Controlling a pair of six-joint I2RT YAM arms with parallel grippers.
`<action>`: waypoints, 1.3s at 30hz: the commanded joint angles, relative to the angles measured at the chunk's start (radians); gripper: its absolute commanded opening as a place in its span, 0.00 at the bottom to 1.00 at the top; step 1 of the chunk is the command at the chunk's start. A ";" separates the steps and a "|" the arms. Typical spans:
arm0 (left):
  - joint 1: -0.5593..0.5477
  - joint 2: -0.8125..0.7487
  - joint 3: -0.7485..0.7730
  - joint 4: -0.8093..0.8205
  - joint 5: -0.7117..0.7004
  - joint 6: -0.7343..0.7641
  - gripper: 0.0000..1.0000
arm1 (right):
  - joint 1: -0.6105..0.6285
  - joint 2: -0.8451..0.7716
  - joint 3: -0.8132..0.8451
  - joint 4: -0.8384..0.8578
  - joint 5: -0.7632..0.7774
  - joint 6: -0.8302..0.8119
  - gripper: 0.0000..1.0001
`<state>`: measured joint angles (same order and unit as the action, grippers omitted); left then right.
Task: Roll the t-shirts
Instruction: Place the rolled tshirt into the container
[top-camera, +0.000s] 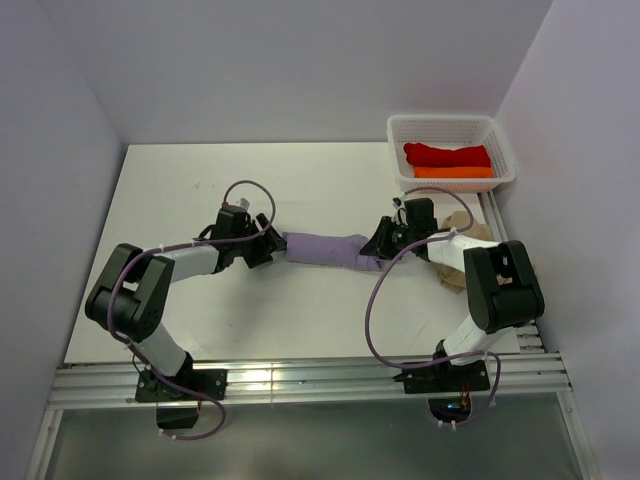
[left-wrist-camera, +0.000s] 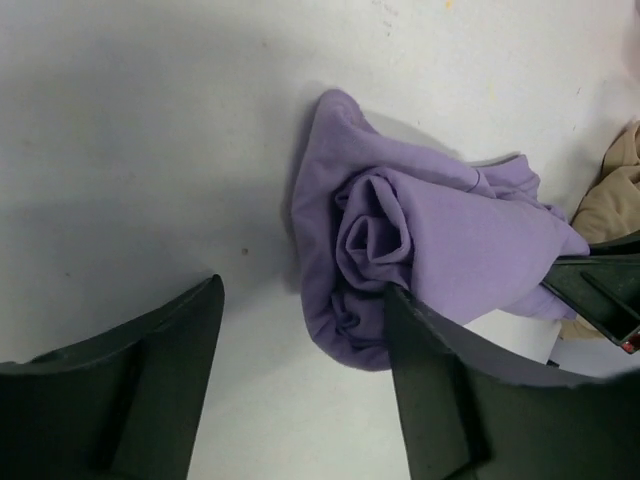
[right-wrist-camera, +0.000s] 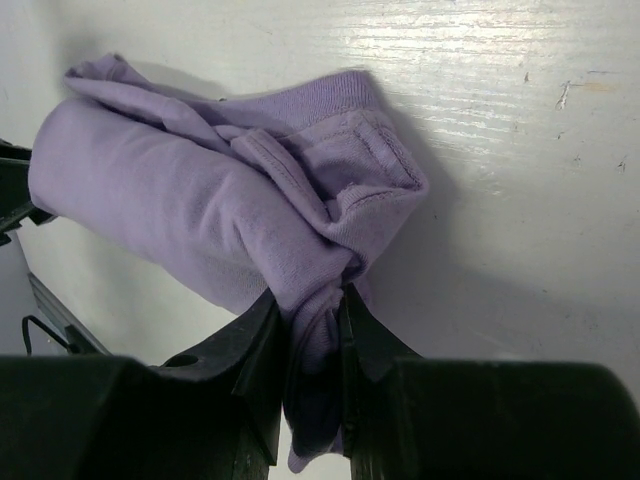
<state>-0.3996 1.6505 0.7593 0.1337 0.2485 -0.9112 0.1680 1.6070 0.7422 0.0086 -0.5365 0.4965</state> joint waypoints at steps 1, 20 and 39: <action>0.011 -0.020 -0.012 0.104 0.069 0.015 0.74 | 0.007 -0.025 -0.003 0.025 -0.008 -0.026 0.00; 0.071 -0.146 -0.129 0.217 0.141 -0.012 1.00 | 0.007 -0.010 0.006 0.024 -0.008 -0.027 0.00; 0.007 0.181 -0.002 0.221 0.153 -0.011 0.91 | 0.010 -0.012 0.009 0.021 -0.016 -0.024 0.00</action>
<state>-0.3477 1.7458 0.7467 0.3546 0.4278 -0.9405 0.1703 1.6070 0.7422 0.0086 -0.5430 0.4847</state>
